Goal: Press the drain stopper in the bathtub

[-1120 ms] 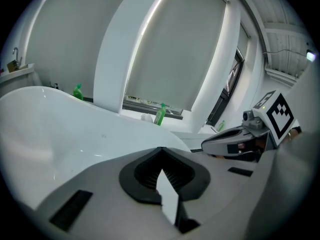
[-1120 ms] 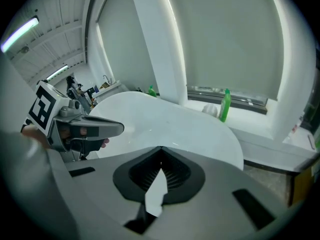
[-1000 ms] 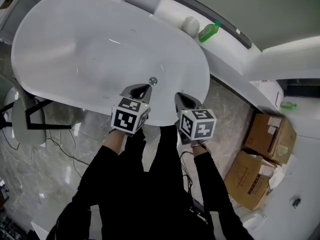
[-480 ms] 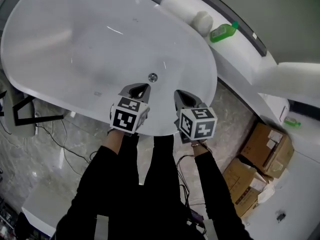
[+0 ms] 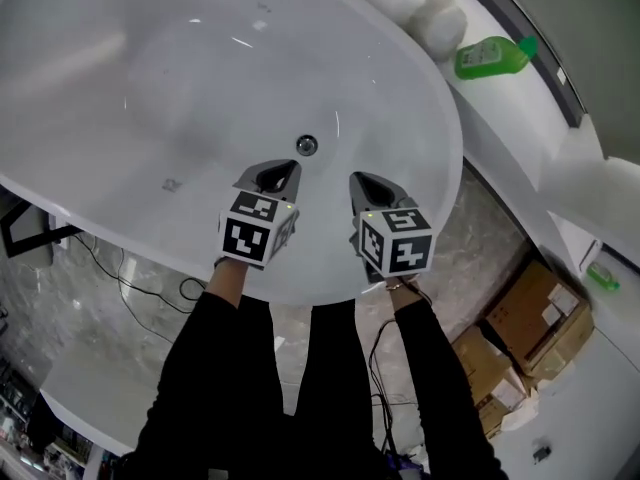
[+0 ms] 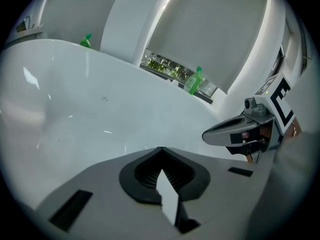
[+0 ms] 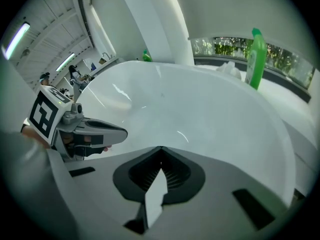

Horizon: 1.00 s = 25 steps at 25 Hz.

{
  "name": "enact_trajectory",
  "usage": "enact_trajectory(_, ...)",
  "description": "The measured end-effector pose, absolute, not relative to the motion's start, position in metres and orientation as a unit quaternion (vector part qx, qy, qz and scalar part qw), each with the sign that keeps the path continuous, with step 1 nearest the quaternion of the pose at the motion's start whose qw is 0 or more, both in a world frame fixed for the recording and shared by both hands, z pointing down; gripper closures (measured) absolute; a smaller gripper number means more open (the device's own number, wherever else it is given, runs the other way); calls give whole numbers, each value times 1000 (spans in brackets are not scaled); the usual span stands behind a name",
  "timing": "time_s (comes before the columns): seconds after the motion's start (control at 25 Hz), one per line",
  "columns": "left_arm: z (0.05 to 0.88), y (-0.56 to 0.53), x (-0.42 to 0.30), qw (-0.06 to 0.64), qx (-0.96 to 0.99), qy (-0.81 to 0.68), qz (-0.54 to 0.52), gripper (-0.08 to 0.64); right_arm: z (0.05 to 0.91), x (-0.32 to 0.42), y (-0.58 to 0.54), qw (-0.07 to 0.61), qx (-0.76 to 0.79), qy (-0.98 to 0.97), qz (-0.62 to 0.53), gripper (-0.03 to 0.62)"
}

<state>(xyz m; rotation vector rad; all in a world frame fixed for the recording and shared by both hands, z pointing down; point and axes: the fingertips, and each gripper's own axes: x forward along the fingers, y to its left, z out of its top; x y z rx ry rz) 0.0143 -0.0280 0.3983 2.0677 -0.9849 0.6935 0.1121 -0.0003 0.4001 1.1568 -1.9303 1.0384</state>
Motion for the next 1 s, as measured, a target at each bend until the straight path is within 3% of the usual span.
enact_trajectory(1.0,616,-50,43,449,714,-443,305,555,601,96,-33,418,330,-740,413,592)
